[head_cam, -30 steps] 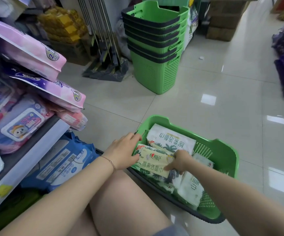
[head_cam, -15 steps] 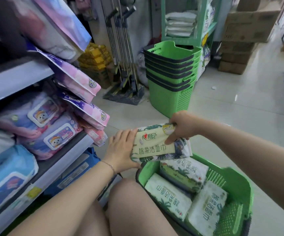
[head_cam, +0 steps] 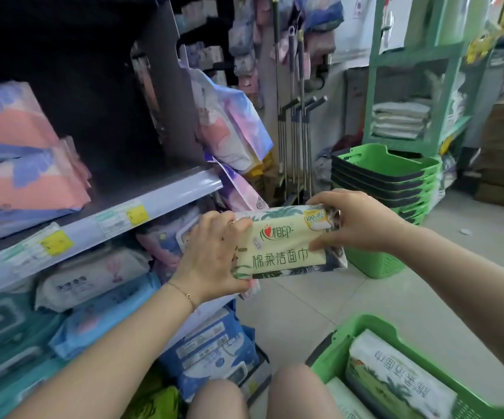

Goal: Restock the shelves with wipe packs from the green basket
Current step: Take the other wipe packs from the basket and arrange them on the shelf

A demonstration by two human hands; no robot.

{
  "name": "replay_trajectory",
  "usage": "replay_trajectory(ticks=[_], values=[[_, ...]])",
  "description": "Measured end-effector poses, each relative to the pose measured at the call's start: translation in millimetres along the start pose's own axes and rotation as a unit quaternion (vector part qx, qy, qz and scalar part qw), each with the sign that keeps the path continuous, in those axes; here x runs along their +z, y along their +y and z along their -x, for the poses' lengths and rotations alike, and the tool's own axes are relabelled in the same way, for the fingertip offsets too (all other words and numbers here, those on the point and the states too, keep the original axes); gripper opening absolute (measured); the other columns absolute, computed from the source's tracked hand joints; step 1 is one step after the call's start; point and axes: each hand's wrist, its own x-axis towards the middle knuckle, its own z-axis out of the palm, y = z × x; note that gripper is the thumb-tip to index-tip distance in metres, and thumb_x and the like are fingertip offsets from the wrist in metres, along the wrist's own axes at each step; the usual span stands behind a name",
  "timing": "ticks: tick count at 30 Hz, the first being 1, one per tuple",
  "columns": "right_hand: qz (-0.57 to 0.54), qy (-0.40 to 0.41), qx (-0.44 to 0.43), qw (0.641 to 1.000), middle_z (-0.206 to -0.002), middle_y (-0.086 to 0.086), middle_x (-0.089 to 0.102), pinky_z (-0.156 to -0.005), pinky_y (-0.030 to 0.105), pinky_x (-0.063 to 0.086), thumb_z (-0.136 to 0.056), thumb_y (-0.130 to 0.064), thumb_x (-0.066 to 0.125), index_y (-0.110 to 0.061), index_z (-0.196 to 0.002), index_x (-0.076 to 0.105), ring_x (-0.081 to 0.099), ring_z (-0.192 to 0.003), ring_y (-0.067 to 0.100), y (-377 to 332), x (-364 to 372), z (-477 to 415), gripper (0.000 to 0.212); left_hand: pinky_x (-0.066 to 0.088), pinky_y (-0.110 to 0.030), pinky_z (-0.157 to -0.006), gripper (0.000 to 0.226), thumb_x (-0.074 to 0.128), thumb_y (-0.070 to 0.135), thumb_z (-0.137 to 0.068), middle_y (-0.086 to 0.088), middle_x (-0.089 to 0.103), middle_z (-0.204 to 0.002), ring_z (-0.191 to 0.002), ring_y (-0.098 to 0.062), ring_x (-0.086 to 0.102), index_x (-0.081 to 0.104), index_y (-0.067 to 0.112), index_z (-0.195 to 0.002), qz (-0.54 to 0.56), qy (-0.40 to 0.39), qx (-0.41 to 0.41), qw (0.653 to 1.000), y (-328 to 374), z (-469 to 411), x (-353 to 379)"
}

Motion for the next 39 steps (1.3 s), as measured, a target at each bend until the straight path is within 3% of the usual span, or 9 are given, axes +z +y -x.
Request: replay_trajectory(ticks=[6,10,17,22,26,29,32,35,39], values=[[-0.061,0.11,-0.08,0.989,-0.13,-0.004,0.049,-0.092,0.036,0.045,-0.065,-0.039,0.083,-0.026,-0.133,0.036,0.054,-0.109,0.018,-48.7,-20.9,-42.8,0.084,0.046,-0.045,-0.076,0.077,0.064,0.053,-0.046,-0.006,0.039,-0.112,-0.1,-0.031,0.04,0.043,0.026,-0.115,-0.085,0.083,-0.017,0.993,-39.6,-15.6,-68.6],[-0.074,0.168,-0.128,0.975,-0.131,-0.001,0.041,-0.085,0.042,0.048,-0.074,-0.03,0.078,-0.021,-0.129,0.036,0.057,-0.098,0.025,-85.9,-21.6,-74.1,0.07,0.042,-0.045,-0.079,0.071,0.07,0.046,-0.046,-0.008,0.036,-0.116,-0.104,-0.029,0.035,0.049,0.028,-0.111,-0.146,0.12,-0.041,0.981,-67.5,-19.3,-106.2],[-0.093,0.222,-0.179,0.954,-0.132,0.002,0.041,-0.085,0.035,0.045,-0.077,-0.024,0.076,-0.017,-0.135,0.038,0.051,-0.11,0.021,-139.7,-19.2,-127.1,0.07,0.04,-0.046,-0.086,0.068,0.081,0.025,-0.048,-0.008,0.034,-0.116,-0.105,-0.03,0.035,0.05,0.028,-0.108,-0.194,0.151,-0.082,0.966,-122.2,-21.7,-141.4],[-0.076,0.234,-0.175,0.953,-0.13,0.0,0.042,-0.071,0.027,0.041,-0.077,-0.022,0.076,-0.016,-0.13,0.044,0.053,-0.095,0.018,-158.0,-6.4,-164.0,0.062,0.034,-0.047,-0.086,0.082,0.089,0.029,-0.039,-0.015,0.042,-0.115,-0.106,-0.028,0.033,0.046,0.033,-0.109,-0.265,0.104,-0.155,0.946,-142.9,-29.5,-140.3],[-0.038,0.228,-0.153,0.961,-0.121,0.004,0.051,-0.083,0.042,0.047,-0.074,-0.026,0.076,-0.014,-0.12,0.049,0.052,-0.101,0.029,-162.3,16.3,-189.9,0.055,0.026,-0.049,-0.088,0.093,0.087,0.058,-0.033,-0.013,0.037,-0.115,-0.107,-0.03,0.039,0.042,0.034,-0.111,-0.338,0.03,-0.185,0.922,-160.3,-30.1,-125.4],[0.018,0.236,-0.138,0.962,-0.124,0.005,0.054,-0.09,0.042,0.04,-0.079,-0.031,0.071,-0.014,-0.125,0.05,0.045,-0.111,0.032,-168.2,30.6,-206.4,0.054,0.029,-0.049,-0.087,0.077,0.067,0.076,-0.053,-0.012,0.046,-0.111,-0.102,-0.03,0.045,0.047,0.029,-0.11,-0.371,-0.007,-0.184,0.91,-171.9,-21.6,-113.4],[0.047,0.214,-0.131,0.967,-0.125,0.009,0.048,-0.085,0.04,0.039,-0.086,-0.022,0.065,-0.009,-0.126,0.045,0.045,-0.106,0.034,-178.0,45.6,-221.5,0.046,0.029,-0.049,-0.087,0.047,0.046,0.063,-0.079,-0.011,0.051,-0.109,-0.103,-0.031,0.049,0.055,0.026,-0.107,-0.371,-0.001,-0.178,0.911,-178.5,-18.0,-109.1],[0.011,0.168,-0.108,0.98,-0.136,0.01,0.037,-0.08,0.036,0.038,-0.081,-0.004,0.063,-0.008,-0.133,0.036,0.049,-0.105,0.037,-185.2,58.0,-230.5,0.059,0.032,-0.048,-0.085,0.041,0.068,0.039,-0.071,-0.012,0.054,-0.112,-0.102,-0.029,0.041,0.058,0.023,-0.108,-0.381,-0.011,-0.178,0.907,-181.4,-18.9,-107.0],[-0.024,0.146,-0.099,0.984,-0.147,0.009,0.026,-0.084,0.042,0.043,-0.079,-0.011,0.062,-0.012,-0.139,0.028,0.049,-0.109,0.04,-188.7,59.0,-224.9,0.069,0.031,-0.047,-0.082,0.04,0.068,0.032,-0.065,-0.013,0.051,-0.117,-0.104,-0.031,0.043,0.059,0.018,-0.101,-0.369,-0.026,-0.202,0.907,-175.2,-20.3,-110.1]])
